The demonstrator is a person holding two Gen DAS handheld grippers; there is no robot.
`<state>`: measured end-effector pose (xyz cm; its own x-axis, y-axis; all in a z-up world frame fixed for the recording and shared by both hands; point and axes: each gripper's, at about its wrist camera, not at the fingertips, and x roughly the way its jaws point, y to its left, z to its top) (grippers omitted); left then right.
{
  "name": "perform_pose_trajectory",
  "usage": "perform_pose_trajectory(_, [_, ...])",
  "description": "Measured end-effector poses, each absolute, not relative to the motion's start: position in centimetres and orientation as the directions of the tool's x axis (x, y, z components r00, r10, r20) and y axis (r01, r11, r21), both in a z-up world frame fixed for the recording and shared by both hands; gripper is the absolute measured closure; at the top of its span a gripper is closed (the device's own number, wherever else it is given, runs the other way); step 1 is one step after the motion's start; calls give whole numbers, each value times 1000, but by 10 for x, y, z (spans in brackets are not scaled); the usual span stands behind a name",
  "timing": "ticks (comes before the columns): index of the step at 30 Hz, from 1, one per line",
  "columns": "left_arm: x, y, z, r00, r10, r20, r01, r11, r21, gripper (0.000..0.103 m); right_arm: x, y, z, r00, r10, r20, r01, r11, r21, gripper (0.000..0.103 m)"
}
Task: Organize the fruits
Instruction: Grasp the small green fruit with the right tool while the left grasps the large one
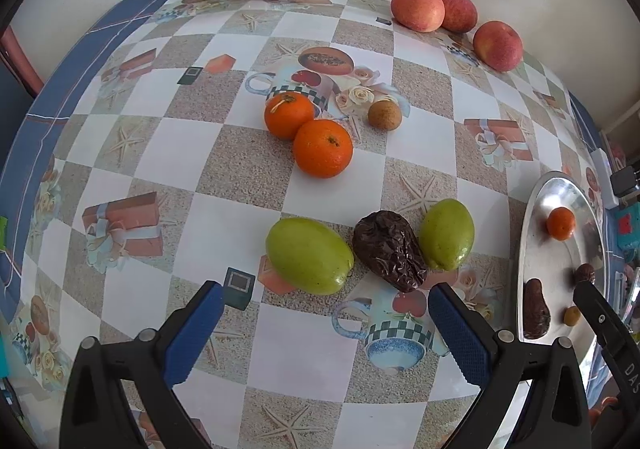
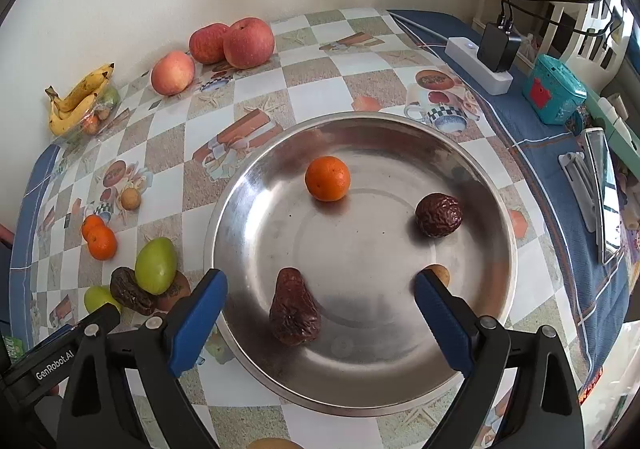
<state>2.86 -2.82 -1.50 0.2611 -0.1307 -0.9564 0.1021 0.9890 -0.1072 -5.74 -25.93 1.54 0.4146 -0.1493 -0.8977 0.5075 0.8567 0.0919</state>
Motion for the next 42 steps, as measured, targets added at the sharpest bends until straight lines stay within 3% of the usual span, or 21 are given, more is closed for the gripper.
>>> perform_pose_trajectory(8, [38, -10, -8, 295, -118, -948, 55, 993, -106, 0, -53, -253, 17, 440, -109, -891, 460, 880, 119, 8])
perform_pose_trajectory(21, [54, 21, -8, 271, -249, -930, -71, 958, -277, 2, -21, -196, 33, 543, -43, -838, 256, 960, 117, 9])
perform_pose_trajectory(23, [54, 20, -11, 255, -274, -927, -77, 950, -302, 5, -15, -194, 32, 550, -9, -835, 256, 954, 159, 11])
perform_pose_trajectory(25, [55, 20, -17, 230, -299, -926, -91, 941, -326, 10, -10, -190, 28, 548, 26, -836, 249, 949, 193, 27])
perform_pose_trajectory(26, [56, 20, -20, 220, -305, -926, -97, 938, -332, 12, -8, -187, 26, 543, 35, -839, 247, 948, 199, 29])
perform_pose_trajectory(29, [58, 19, -29, 188, -330, -925, -113, 928, -354, 26, 1, -179, 15, 508, 50, -860, 240, 950, 197, 31])
perform_pose_trajectory(31, [59, 20, -34, 172, -350, -921, -129, 919, -373, 34, 5, -176, 7, 487, 64, -871, 237, 950, 202, 37])
perform_pose_trajectory(42, [62, 23, -48, 147, -418, -897, -180, 880, -440, 54, 27, -169, -24, 406, 133, -904, 241, 939, 246, 50])
